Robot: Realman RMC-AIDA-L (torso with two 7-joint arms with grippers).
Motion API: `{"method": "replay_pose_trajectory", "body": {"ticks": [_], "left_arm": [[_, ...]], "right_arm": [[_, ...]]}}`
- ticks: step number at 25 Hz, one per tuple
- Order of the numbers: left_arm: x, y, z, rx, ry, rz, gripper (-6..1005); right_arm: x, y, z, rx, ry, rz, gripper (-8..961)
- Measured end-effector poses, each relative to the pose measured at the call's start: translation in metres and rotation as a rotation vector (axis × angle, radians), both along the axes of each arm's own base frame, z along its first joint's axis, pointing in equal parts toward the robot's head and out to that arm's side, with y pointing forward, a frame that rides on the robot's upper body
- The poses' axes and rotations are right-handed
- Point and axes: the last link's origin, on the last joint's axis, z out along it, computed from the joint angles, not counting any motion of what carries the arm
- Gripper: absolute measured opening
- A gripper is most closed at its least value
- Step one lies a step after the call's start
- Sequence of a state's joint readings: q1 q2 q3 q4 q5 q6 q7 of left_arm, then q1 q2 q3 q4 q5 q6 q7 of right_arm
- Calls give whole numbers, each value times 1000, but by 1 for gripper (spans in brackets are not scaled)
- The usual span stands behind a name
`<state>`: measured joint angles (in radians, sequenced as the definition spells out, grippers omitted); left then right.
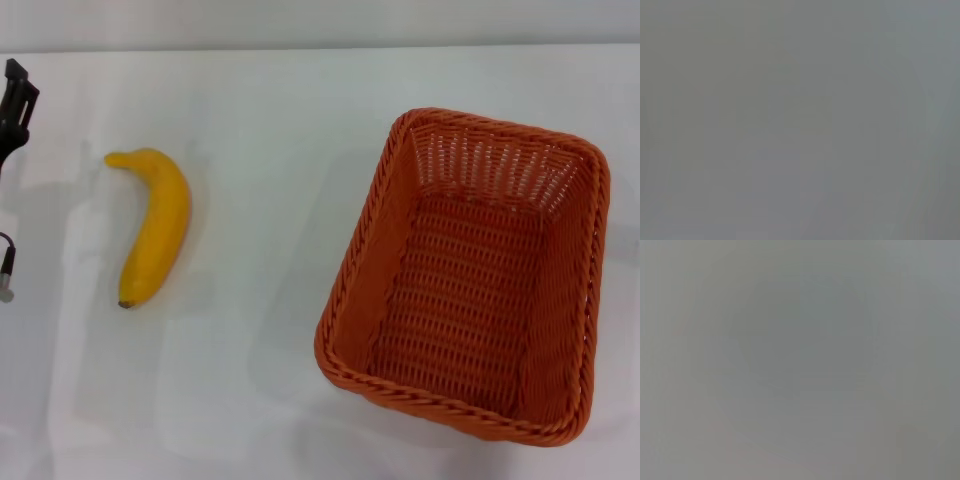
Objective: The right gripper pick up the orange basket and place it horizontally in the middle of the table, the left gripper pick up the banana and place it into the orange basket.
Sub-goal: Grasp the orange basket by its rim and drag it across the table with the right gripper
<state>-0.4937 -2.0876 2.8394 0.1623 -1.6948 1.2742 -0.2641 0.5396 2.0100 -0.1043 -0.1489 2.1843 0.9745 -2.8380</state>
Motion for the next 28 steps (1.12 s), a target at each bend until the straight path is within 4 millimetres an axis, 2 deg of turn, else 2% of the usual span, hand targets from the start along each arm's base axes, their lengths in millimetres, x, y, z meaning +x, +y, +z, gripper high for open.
{"method": "replay_pose_trajectory", "body": {"ticks": [14, 20, 24, 28], "left_arm": [[0, 0, 0, -1, -2, 2, 893], [-1, -1, 0, 0, -7, 4, 893], [-2, -2, 0, -1, -7, 6, 893], [-2, -2, 0, 1, -9, 9, 893]], "right_arm": [[0, 0, -1, 1, 21, 4, 870], [-7, 8, -6, -75, 98, 63, 870], [-17, 18, 6, -125, 117, 133, 869], [-42, 35, 33, -260, 106, 229, 869]]}}
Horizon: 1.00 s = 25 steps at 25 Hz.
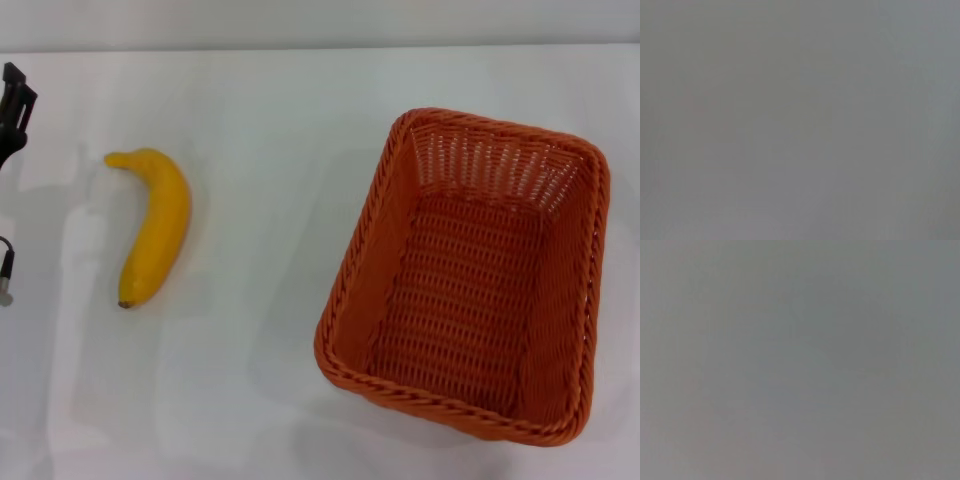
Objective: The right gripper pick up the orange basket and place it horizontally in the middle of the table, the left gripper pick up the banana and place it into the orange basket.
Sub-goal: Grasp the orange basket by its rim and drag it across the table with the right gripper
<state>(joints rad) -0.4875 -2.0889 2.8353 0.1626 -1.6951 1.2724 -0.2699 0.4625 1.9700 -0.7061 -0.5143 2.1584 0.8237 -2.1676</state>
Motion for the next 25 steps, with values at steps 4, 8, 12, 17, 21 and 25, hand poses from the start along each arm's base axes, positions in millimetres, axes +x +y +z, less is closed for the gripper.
{"method": "replay_pose_trajectory", "body": {"ticks": [4, 8, 12, 17, 21, 25], "left_arm": [[0, 0, 0, 2, -1, 3, 892], [0, 0, 1, 4, -1, 1, 892], [1, 1, 1, 6, -1, -2, 892], [1, 2, 2, 7, 3, -5, 892], [2, 3, 3, 8, 7, -6, 892], [2, 3, 4, 11, 9, -7, 892]], "right_arm": [[-36, 19, 27, -152, -47, 84, 869], [-79, 35, 51, -337, -59, 183, 870], [-122, 42, 64, -512, -97, 291, 870], [-170, 55, 60, -725, -223, 299, 869], [-199, 67, 45, -876, -317, 208, 870], [-217, 73, 24, -1000, -349, 89, 870]]}}
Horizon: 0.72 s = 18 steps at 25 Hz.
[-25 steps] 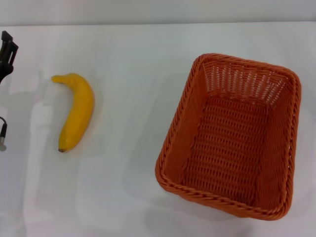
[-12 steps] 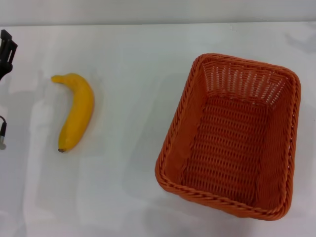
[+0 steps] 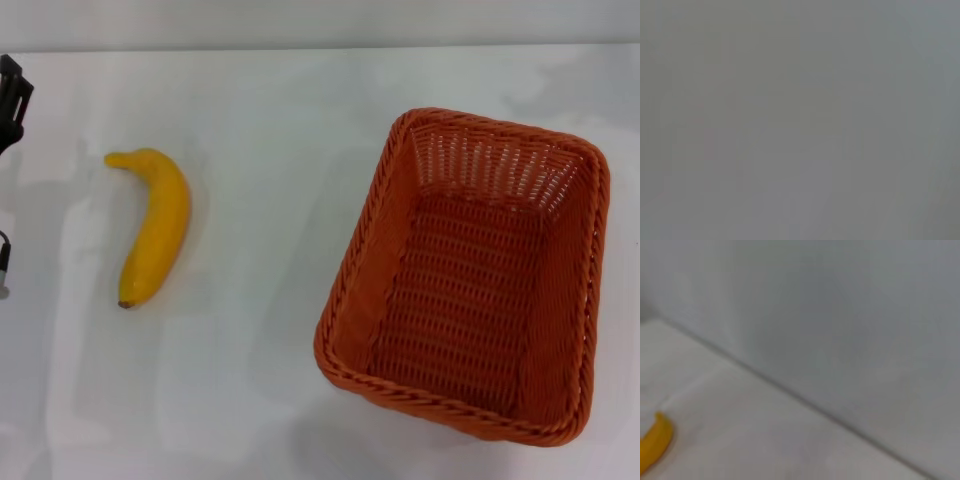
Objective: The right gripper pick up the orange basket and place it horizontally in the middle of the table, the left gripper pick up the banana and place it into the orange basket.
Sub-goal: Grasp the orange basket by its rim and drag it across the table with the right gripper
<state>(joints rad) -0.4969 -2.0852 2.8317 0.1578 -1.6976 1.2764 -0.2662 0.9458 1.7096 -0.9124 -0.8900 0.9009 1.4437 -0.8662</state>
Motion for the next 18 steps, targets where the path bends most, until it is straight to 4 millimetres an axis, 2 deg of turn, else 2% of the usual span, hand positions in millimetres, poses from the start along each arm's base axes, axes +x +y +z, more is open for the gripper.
{"method": "replay_pose_trajectory", "body": {"ticks": [4, 11, 18], "left_arm": [[0, 0, 1, 4, 2, -1, 892], [3, 4, 1, 5, 3, -10, 891], [7, 7, -1, -2, -3, -19, 891]], "right_arm": [[-17, -4, -29, -113, -109, -19, 870], [-16, -13, -71, -219, -263, -80, 869], [-10, -17, -90, -247, -314, -101, 870]]}}
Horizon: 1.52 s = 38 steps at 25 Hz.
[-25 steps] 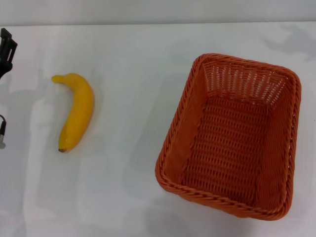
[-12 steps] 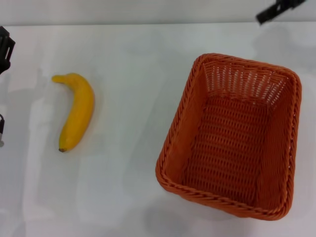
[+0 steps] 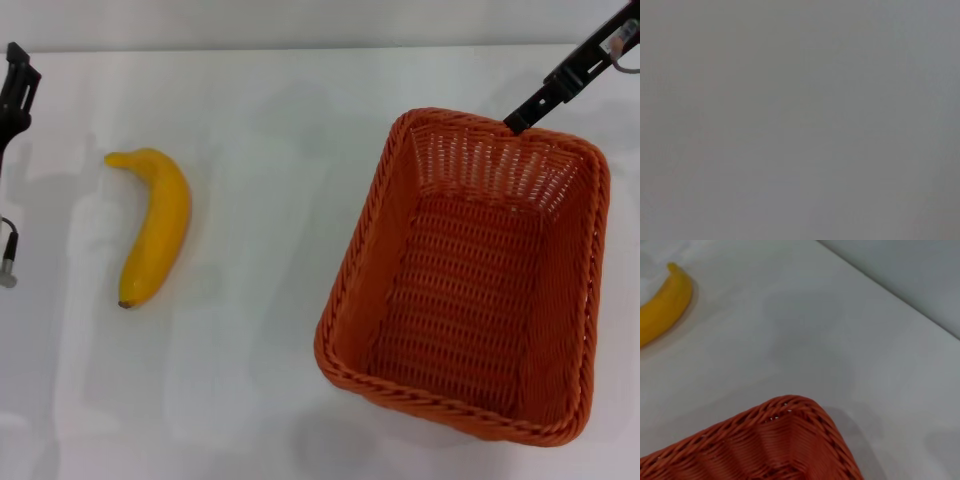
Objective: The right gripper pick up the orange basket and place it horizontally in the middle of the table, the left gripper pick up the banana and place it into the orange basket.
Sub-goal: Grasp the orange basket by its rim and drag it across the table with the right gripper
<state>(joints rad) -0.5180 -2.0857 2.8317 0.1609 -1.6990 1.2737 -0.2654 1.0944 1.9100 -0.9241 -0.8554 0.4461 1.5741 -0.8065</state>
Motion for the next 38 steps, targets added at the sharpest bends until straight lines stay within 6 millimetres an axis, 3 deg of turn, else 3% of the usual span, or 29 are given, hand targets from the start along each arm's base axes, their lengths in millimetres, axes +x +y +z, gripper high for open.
{"method": "replay_pose_trajectory", "body": {"ticks": [11, 29, 38], "left_arm": [[-2, -2, -1, -1, -3, 5, 891], [-2, -2, -2, -7, -1, 9, 890], [-2, -2, -2, -6, 1, 8, 890]], "right_arm": [[-1, 2, -13, -15, -33, 16, 869], [4, 8, -62, -44, -217, 95, 824], [4, 7, -72, -57, -236, 117, 825]]}}
